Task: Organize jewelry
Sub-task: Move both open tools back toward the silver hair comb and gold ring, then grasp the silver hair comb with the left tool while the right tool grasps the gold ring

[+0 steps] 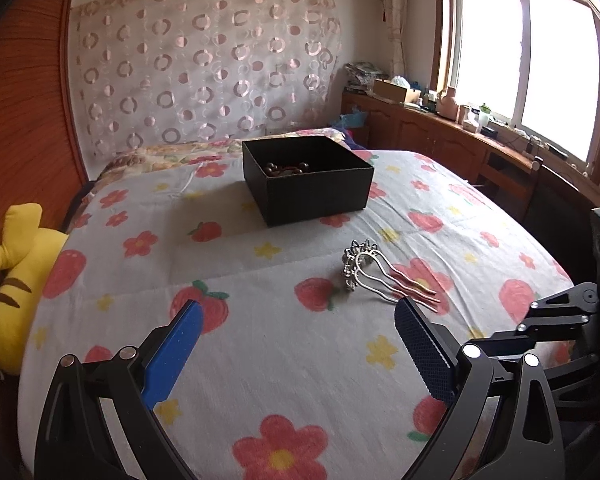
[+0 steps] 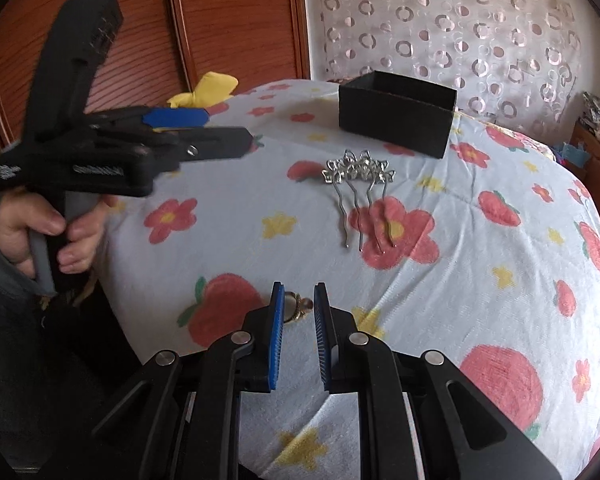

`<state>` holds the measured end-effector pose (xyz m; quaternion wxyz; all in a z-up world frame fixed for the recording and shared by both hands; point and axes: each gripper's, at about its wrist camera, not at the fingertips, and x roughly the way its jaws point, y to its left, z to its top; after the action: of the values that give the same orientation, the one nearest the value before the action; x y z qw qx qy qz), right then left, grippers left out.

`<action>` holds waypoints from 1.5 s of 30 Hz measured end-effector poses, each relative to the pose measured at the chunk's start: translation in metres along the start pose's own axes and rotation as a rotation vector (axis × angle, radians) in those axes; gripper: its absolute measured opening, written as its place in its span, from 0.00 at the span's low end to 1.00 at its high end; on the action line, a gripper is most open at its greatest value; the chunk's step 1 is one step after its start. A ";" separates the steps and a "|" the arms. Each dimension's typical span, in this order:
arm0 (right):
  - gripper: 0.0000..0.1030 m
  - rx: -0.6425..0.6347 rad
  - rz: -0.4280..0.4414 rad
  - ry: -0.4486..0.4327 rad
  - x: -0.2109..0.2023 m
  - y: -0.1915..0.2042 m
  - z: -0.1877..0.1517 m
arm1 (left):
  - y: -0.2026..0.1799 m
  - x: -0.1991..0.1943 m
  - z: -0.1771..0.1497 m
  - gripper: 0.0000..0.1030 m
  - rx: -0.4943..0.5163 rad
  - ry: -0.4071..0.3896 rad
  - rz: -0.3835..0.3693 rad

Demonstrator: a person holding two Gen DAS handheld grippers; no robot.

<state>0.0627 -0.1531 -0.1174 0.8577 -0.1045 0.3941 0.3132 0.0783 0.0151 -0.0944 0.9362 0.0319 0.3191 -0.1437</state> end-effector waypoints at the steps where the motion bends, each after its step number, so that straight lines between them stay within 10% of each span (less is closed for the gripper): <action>1: 0.17 -0.003 -0.007 0.003 0.001 0.000 0.000 | -0.001 -0.001 0.001 0.90 0.001 0.000 -0.001; 30: 0.11 0.045 -0.093 -0.072 -0.030 -0.045 -0.002 | -0.019 0.063 0.035 0.89 0.046 0.091 -0.085; 36: 0.11 0.065 -0.100 -0.076 -0.030 -0.054 -0.003 | -0.023 0.090 0.045 0.45 0.057 0.169 -0.127; 45: 0.11 0.079 -0.096 -0.076 -0.027 -0.058 -0.003 | -0.033 0.106 0.039 0.32 0.088 0.234 -0.160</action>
<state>0.0838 -0.2123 -0.1031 0.8896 -0.0776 0.3678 0.2596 0.1721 -0.0485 -0.1263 0.8760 0.0638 0.4207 -0.2269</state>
